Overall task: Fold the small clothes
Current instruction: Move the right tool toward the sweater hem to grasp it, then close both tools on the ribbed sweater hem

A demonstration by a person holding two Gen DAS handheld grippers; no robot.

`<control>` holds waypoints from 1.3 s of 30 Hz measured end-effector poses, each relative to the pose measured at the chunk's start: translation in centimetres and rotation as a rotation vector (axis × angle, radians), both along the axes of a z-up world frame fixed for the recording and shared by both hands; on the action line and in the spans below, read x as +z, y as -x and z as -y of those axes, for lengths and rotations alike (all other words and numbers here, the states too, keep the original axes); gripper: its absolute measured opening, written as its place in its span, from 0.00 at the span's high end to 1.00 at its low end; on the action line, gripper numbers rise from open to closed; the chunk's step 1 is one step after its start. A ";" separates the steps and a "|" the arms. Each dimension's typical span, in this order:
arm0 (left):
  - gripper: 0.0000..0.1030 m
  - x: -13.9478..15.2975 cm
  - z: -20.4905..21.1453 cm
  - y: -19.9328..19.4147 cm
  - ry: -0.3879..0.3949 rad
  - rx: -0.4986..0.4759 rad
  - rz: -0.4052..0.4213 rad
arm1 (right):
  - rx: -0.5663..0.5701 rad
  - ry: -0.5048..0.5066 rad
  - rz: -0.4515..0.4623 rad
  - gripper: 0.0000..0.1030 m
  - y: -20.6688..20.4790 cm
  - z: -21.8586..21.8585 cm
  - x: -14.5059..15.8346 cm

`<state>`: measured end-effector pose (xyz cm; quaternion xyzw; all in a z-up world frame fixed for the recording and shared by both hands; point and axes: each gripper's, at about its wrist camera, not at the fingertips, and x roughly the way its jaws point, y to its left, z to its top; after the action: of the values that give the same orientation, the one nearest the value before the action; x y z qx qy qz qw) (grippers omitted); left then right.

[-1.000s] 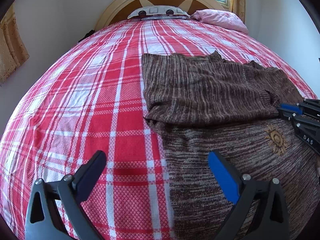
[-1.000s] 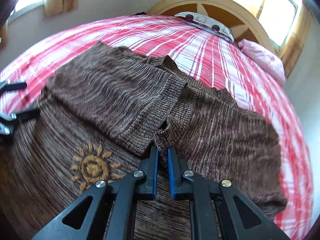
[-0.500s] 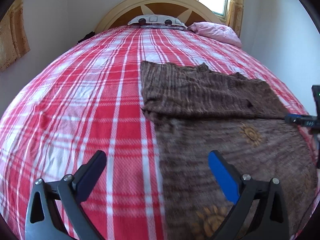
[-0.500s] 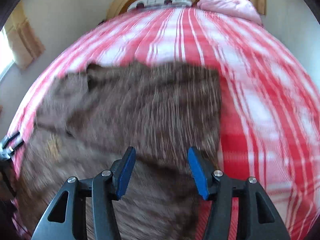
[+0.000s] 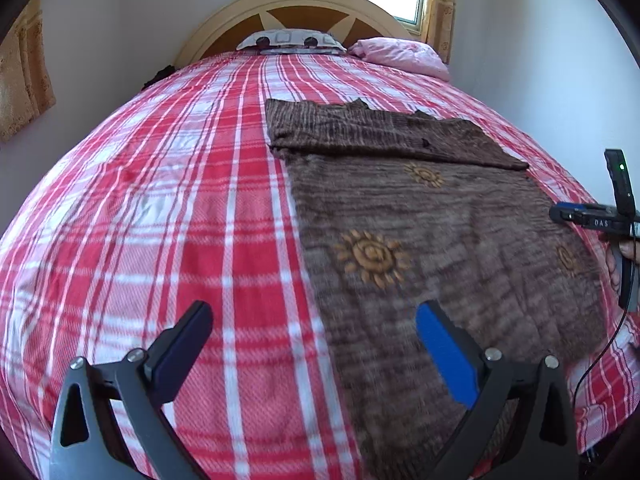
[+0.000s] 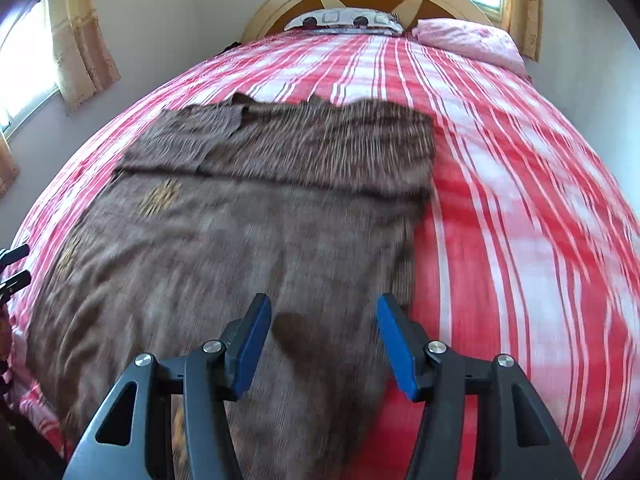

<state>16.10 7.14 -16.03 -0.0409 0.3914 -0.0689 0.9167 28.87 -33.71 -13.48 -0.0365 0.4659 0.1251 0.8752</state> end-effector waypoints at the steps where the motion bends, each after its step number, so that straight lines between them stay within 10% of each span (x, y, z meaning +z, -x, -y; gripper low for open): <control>1: 0.00 -0.1 0.3 0.5 0.000 -0.004 0.000 | -0.008 -0.007 -0.001 0.45 1.0 0.2 0.0; 18: 0.11 -2.8 4.6 5.5 -0.015 -0.072 -0.050 | -0.154 -0.152 -0.026 0.45 14.8 4.2 -0.9; 39: 0.42 -2.5 4.6 7.8 0.059 -0.074 -0.087 | -0.088 -0.247 -0.074 0.46 18.6 3.1 -1.7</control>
<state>8.31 2.55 -18.51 -0.0565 0.4300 -0.1123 0.8940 10.25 -36.84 -15.15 0.0969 0.4800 0.1441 0.8599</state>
